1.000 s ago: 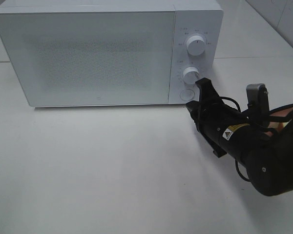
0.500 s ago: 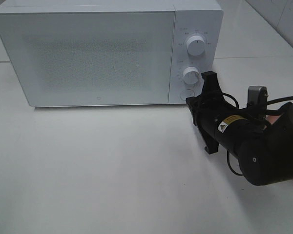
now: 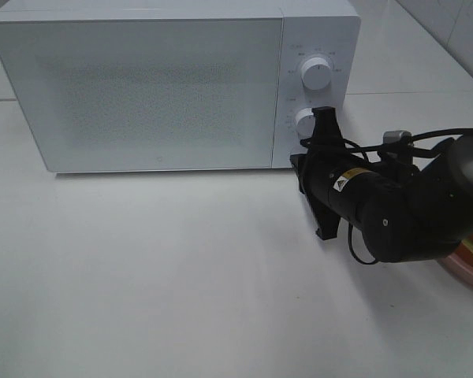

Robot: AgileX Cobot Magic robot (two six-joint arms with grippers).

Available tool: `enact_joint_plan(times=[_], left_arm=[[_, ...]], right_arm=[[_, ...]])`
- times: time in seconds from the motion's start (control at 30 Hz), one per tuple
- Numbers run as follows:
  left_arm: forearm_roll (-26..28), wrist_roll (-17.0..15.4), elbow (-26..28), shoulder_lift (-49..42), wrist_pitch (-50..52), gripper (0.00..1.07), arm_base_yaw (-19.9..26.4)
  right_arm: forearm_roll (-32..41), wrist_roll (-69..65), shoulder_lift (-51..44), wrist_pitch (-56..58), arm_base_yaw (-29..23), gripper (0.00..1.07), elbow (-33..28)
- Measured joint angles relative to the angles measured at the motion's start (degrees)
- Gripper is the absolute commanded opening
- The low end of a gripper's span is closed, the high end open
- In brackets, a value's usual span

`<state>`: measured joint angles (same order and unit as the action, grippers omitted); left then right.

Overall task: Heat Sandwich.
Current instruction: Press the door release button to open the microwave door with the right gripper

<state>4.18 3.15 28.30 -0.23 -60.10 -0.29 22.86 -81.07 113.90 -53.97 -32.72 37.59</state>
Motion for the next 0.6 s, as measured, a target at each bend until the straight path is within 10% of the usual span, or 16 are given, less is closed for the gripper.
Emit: enact_joint_plan(times=[0.6], left_arm=[[0.0,0.0,0.0,0.0,0.0,0.71,0.0]], right_arm=[[10.6,9.17,0.0,10.26,0.0,0.01,5.56]])
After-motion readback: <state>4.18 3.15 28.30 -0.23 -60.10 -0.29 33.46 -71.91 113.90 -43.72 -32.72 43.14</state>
